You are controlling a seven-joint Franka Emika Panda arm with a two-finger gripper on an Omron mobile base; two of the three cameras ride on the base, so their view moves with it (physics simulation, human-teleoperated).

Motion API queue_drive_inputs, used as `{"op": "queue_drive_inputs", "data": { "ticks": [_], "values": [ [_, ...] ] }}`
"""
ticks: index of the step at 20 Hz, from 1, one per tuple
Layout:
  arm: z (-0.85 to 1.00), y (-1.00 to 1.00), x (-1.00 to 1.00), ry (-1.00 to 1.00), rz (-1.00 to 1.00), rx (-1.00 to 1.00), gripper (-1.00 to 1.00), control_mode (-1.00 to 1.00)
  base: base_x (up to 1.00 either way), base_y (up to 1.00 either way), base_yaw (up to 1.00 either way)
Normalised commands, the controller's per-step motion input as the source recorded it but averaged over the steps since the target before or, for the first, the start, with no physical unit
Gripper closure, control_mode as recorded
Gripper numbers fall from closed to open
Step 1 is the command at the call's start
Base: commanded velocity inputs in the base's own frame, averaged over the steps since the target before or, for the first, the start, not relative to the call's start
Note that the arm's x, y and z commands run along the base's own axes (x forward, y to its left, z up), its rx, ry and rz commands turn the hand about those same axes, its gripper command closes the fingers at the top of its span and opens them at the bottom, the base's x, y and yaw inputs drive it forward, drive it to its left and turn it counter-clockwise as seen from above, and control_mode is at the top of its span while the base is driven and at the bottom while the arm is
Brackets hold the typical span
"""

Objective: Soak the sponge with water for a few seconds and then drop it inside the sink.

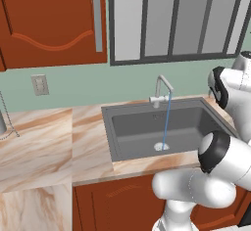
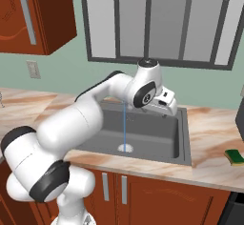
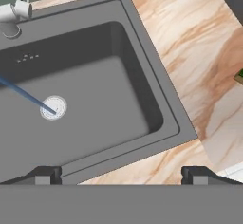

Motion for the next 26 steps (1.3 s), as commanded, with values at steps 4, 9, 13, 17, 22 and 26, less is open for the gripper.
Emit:
{"op": "queue_drive_inputs", "data": {
  "ticks": [4,9,13,17,22,26],
  "values": [
    [-0.15,0.00,0.00,0.00,0.00,-0.07,-1.00,-1.00,0.00,0.00,0.00],
    [-0.01,0.00,-0.02,0.00,0.00,-0.03,-1.00,-1.00,0.00,0.00,0.00],
    [0.00,-0.05,-0.01,0.04,0.00,0.00,-1.00,-1.00,0.00,0.00,0.00],
    [0.00,-0.28,0.00,0.06,0.00,0.00,-1.00,-1.00,0.00,0.00,0.00],
    [0.00,-0.38,0.00,0.07,0.00,0.00,-1.00,-1.00,0.00,0.00,0.00],
    [-0.02,-0.41,0.00,0.07,0.00,0.00,-1.00,-1.00,0.00,0.00,0.00]
  ]
}}
